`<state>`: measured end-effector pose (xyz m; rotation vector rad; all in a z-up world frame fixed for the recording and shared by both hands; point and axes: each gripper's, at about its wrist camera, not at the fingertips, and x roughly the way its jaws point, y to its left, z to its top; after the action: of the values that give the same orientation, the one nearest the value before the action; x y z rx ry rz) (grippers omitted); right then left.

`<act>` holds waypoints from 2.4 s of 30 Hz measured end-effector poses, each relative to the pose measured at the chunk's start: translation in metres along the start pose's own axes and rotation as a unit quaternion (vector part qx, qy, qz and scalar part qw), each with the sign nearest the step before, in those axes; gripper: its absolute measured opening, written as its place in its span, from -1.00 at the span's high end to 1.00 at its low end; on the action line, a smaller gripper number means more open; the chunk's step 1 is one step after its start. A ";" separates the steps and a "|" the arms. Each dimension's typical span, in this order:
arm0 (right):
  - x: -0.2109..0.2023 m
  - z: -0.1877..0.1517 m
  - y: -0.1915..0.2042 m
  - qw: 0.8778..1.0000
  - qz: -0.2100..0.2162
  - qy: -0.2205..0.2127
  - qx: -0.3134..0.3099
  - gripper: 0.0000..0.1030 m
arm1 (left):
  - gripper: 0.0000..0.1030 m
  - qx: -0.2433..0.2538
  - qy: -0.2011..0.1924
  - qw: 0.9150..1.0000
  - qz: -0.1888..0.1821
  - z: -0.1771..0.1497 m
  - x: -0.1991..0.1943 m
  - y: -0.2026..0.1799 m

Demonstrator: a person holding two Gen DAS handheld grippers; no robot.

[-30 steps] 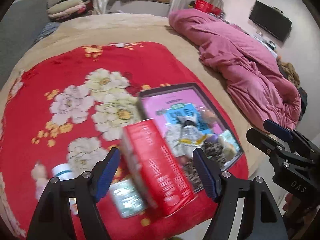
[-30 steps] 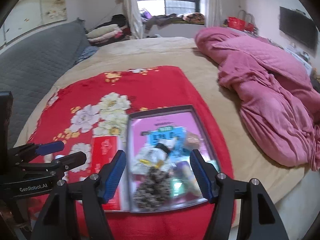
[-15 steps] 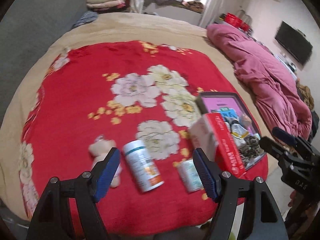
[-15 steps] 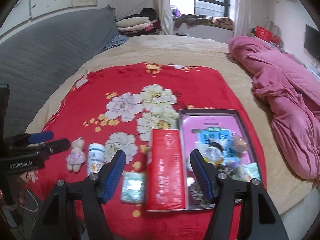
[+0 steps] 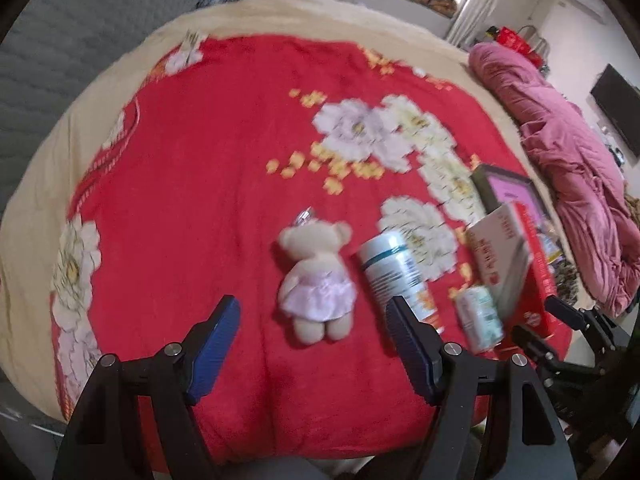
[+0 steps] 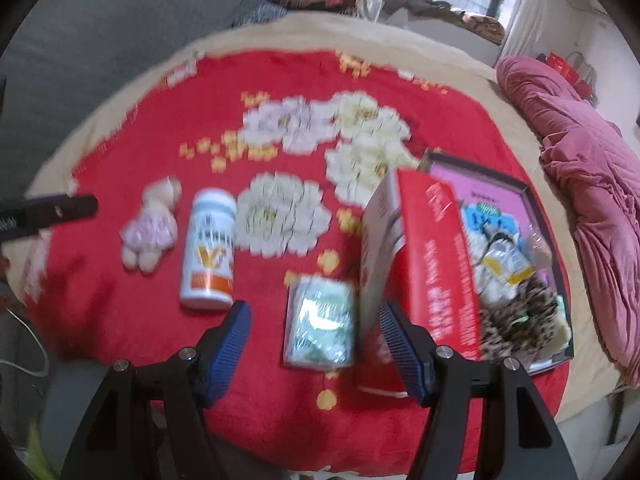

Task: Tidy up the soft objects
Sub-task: 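Move the left gripper to the teddy bear while the right approaches the small tissue packet, then close the left gripper on the teddy bear while the right closes on the tissue packet, then carry the teddy bear and tissue packet over the tray and lower them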

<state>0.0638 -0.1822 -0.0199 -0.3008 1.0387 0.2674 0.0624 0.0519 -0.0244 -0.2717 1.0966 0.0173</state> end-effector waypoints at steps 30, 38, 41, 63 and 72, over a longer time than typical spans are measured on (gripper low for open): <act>0.076 0.008 0.026 0.994 -0.084 0.050 -0.058 0.37 | 0.04 -0.002 0.068 0.998 0.011 0.020 0.117 -0.008; 0.011 0.023 -0.017 0.993 0.088 -0.002 0.079 0.38 | 0.27 -0.022 0.042 0.998 -0.032 0.027 0.084 -0.002; -0.010 0.028 -0.034 0.990 0.093 -0.022 0.101 0.38 | 0.27 -0.009 0.020 0.999 -0.049 0.033 0.053 -0.018; -0.107 0.004 -0.262 0.970 0.008 -0.107 0.216 0.38 | 0.25 0.194 0.014 0.971 -0.142 0.030 0.004 -0.310; -0.068 -0.023 -0.313 0.970 0.009 -0.074 0.232 0.38 | 0.25 0.254 0.074 0.957 -0.116 -0.003 0.067 -0.393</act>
<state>0.1239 -0.4862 0.0652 0.1492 0.9263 0.0557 0.1487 -0.3370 -0.0026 0.0644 1.1712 -0.4967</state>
